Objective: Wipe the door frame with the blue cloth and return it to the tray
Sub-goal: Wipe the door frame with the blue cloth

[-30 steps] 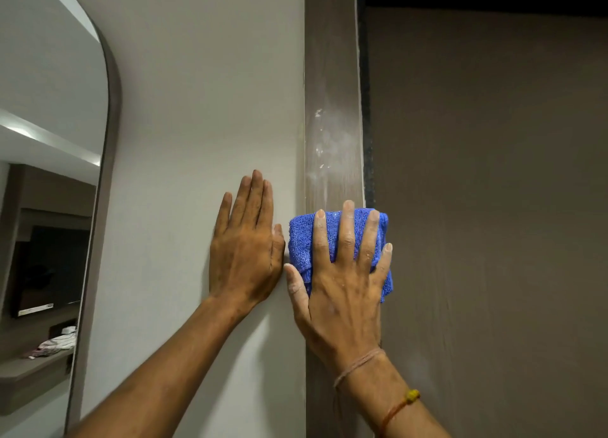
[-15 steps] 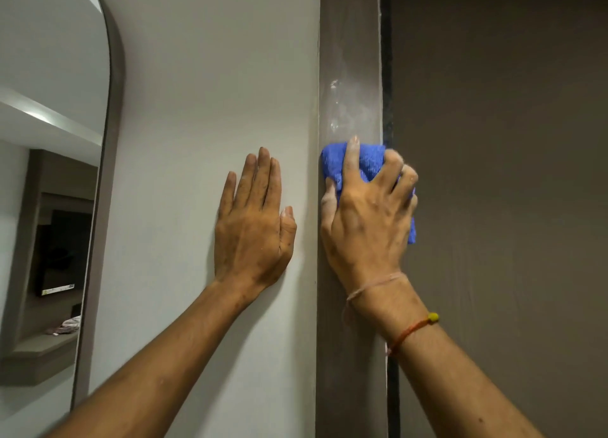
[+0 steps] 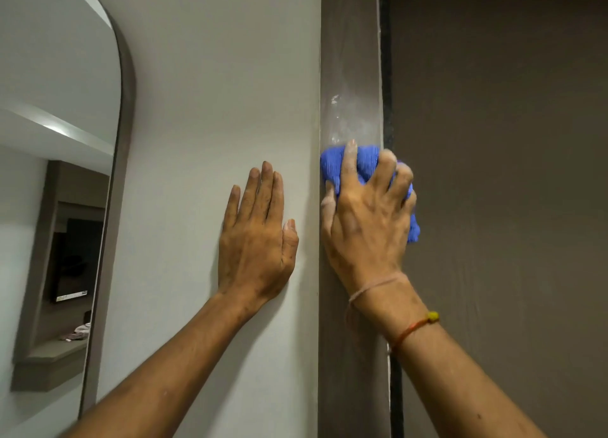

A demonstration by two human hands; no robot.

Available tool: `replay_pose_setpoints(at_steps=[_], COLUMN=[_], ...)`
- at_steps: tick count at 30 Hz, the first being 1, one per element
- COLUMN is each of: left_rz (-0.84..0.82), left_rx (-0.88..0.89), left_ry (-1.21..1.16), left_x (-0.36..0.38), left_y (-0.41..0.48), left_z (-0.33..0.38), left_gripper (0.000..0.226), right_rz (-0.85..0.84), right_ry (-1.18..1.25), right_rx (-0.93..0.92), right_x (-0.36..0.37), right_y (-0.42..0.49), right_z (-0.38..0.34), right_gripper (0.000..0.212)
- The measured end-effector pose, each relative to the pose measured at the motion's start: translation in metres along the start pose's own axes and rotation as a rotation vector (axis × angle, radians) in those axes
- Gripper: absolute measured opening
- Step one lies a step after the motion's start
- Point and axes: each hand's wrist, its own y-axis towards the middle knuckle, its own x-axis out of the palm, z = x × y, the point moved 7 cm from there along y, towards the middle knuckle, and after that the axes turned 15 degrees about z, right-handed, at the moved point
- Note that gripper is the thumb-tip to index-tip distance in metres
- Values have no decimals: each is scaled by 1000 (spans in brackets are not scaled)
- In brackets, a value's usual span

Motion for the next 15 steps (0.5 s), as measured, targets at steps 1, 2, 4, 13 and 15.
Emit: replay_pose_setpoints(at_steps=[1, 2, 4, 13, 15], left_rz=[2, 2, 7, 2, 0], left_rx=[1, -1, -3, 2, -3], left_ry=[1, 0, -1, 3, 6], left_x=[0, 0, 0, 1, 1], left_y=[0, 0, -1, -2, -3], left_z=[0, 0, 0, 0, -1], left_gripper=[64, 64, 63, 63, 63], right_rz=[4, 4, -16, 21, 13], right_ry=[-9, -12, 12, 47, 61], right_rx=[5, -2, -20, -89, -75], right_x=[-3, -5, -5, 10, 11], right_y=[-11, -22, -31, 59, 56], right_z=[1, 2, 5, -8, -6], right_gripper=[57, 57, 58, 55, 56])
